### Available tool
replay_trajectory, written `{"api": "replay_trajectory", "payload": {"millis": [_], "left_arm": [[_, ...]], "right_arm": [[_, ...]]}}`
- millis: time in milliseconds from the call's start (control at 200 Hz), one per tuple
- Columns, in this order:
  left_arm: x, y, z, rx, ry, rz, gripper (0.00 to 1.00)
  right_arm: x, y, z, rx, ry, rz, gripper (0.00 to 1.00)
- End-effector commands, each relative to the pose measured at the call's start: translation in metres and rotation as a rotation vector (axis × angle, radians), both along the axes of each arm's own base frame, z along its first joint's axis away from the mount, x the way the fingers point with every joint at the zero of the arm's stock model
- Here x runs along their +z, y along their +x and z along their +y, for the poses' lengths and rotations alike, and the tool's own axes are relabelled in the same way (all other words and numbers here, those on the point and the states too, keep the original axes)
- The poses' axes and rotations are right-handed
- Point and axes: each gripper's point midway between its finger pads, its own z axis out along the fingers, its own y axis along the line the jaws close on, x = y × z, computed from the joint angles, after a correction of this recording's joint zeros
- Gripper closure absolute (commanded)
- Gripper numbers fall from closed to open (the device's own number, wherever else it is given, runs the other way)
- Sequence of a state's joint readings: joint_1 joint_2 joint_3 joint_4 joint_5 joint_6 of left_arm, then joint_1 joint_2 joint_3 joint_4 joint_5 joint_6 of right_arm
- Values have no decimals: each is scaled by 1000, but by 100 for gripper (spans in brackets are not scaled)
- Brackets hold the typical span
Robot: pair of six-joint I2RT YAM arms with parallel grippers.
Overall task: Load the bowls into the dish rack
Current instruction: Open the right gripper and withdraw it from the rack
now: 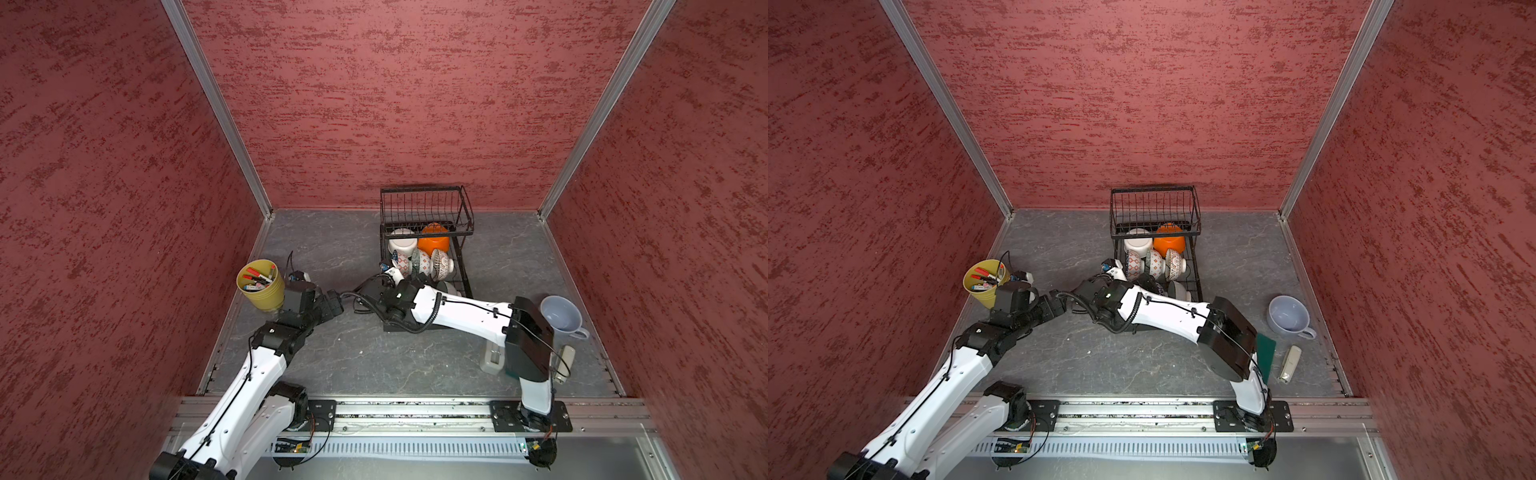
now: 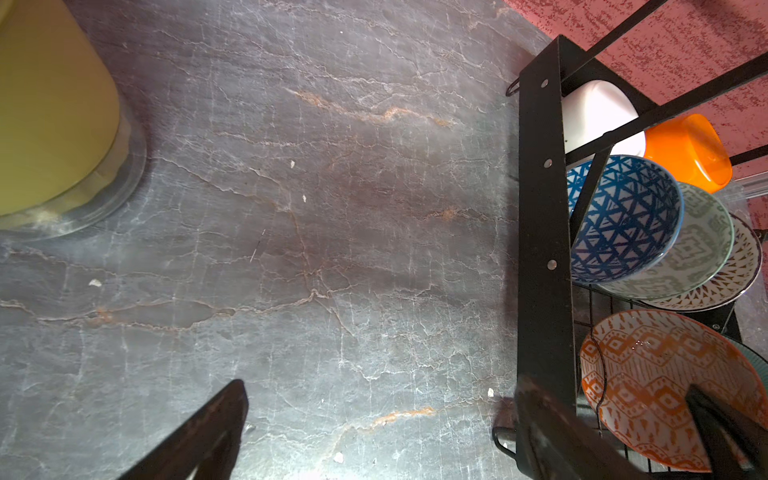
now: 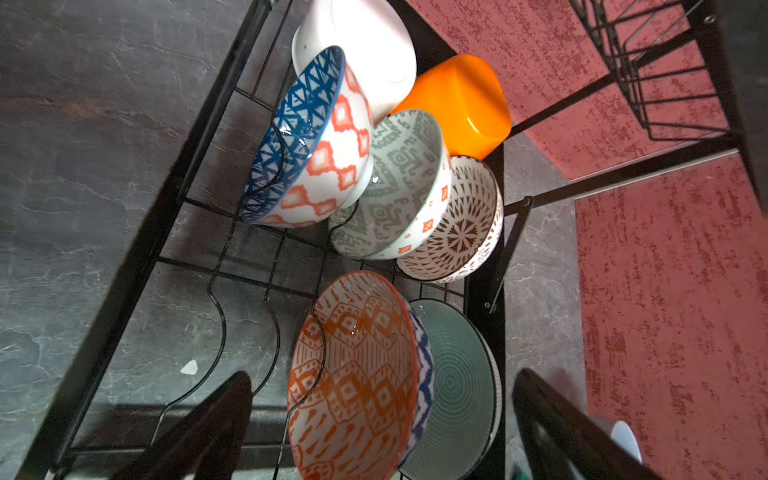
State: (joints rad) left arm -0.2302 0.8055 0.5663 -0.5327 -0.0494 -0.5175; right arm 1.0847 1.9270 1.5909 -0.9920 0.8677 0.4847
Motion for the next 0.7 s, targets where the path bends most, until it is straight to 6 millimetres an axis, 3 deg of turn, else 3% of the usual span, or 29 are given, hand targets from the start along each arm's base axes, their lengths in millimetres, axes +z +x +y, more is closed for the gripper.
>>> {"api": "replay_trajectory", "payload": {"millis": [0, 135, 260, 501, 691], "left_arm": [[-2, 0, 0, -14, 5, 11, 0], [0, 2, 0, -12, 2, 7, 1], [6, 5, -1, -18, -9, -14, 1], [16, 14, -8, -50, -24, -57, 0], [22, 21, -5, -37, -6, -81, 0]], "right_arm": [[15, 4, 9, 18, 131, -33, 1], [29, 4, 1, 30, 245, -53, 1], [42, 5, -17, 25, 342, -84, 1], [56, 20, -83, -53, 470, -129, 1], [52, 32, -132, -94, 536, -164, 1]]}}
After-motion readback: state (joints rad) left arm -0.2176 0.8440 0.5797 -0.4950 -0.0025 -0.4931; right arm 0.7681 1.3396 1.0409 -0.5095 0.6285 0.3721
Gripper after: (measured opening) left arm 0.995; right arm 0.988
